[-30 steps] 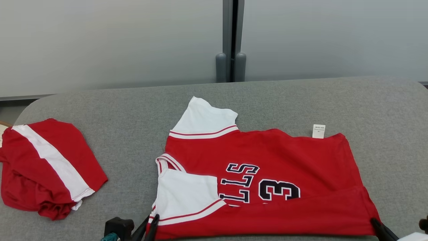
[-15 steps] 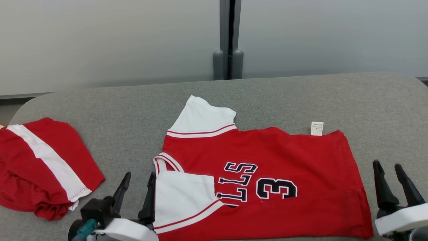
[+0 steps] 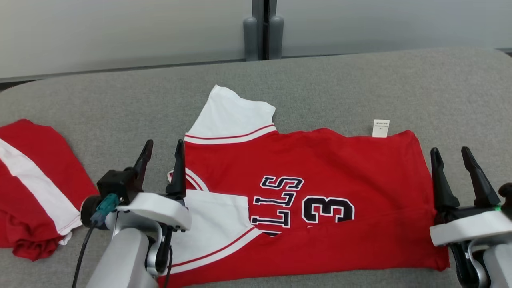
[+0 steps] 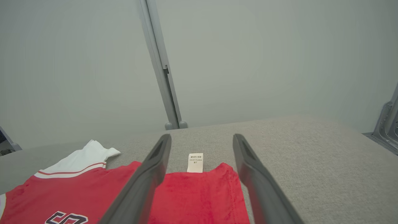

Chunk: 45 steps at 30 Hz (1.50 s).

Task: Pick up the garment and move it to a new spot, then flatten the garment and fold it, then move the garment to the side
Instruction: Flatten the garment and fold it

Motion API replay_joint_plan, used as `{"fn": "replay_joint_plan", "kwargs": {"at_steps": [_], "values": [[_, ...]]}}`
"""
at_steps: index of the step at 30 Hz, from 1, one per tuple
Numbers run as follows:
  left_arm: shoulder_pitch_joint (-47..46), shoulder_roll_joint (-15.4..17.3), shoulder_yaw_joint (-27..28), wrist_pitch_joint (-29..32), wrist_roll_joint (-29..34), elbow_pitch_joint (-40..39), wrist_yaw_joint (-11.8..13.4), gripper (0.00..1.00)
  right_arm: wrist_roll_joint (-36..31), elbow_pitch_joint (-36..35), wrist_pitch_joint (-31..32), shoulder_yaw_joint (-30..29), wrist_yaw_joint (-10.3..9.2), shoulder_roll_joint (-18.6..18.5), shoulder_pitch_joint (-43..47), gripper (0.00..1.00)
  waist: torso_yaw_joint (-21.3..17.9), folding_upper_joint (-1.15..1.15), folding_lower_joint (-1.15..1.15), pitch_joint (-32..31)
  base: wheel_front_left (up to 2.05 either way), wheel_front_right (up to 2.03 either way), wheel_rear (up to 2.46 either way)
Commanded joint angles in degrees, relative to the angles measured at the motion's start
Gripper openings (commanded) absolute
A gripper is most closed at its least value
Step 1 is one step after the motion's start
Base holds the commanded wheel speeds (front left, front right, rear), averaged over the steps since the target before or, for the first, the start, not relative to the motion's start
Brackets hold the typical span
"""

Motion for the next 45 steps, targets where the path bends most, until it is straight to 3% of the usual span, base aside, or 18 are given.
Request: {"fn": "replay_joint_plan", "kwargs": {"at_steps": [1,7,14,20,29,36,37,38,39,45], "values": [[-4.38,1.13,-0.69,0.61,1.73,3.05,0.57,1.00,-1.81,0.09,-0.37,0.72,0.00,-0.32,-2.38,1.00,-2.32,0.00,0.00,4.84,0.00,0.00,0.00],[-15.87,3.56,-2.82,4.70,4.97,10.28,-0.35,1.00,-6.30,0.27,-0.48,2.06,0.00,0.23,-8.39,1.00,-5.42,0.00,0.00,11.87,0.00,0.00,0.00],[-31.12,8.60,-7.50,13.98,9.00,19.65,-5.07,1.00,-7.27,0.33,-0.47,3.54,-0.01,1.70,-15.10,1.00,-9.42,0.00,0.00,18.76,0.00,0.00,0.00],[-39.91,12.01,-10.94,20.80,10.31,25.38,-7.06,1.00,-7.22,0.64,-0.47,4.92,-0.01,2.76,-18.05,1.00,-11.71,0.00,0.00,21.10,0.00,0.00,0.00],[-46.31,14.08,-16.27,32.10,4.40,29.93,-7.63,1.00,-7.22,1.46,-0.48,5.59,-0.01,3.56,-19.71,1.00,-13.48,0.00,0.00,22.68,0.00,0.00,0.00],[-48.04,16.68,-21.27,37.23,-0.94,29.94,-7.65,1.00,-7.16,2.03,-0.48,5.44,-0.01,3.95,-19.96,1.00,-14.11,0.00,0.00,23.14,0.00,0.00,0.00],[-47.85,16.72,-21.88,38.18,-1.87,30.15,-7.65,0.82,-7.20,2.17,-0.49,5.36,-0.01,3.89,-19.95,1.00,-14.07,0.00,0.00,23.09,0.00,0.00,0.00],[-47.41,16.70,-22.38,39.14,-2.83,30.29,-7.65,0.21,-7.24,2.33,-0.48,5.25,-0.01,3.79,-19.93,1.00,-13.98,0.00,0.00,23.00,0.00,0.00,0.00],[-47.15,16.73,-22.87,40.09,-3.88,30.26,-7.66,0.00,-7.24,2.51,-0.48,5.15,-0.01,3.70,-19.94,1.00,-13.83,0.00,0.00,22.87,0.00,0.00,0.00],[-46.04,16.60,-23.28,40.37,-10.40,28.43,-7.61,0.00,-7.47,4.03,-0.48,4.25,-0.01,2.67,-20.71,1.00,-11.89,0.00,0.00,21.28,0.00,0.00,0.00]]}}
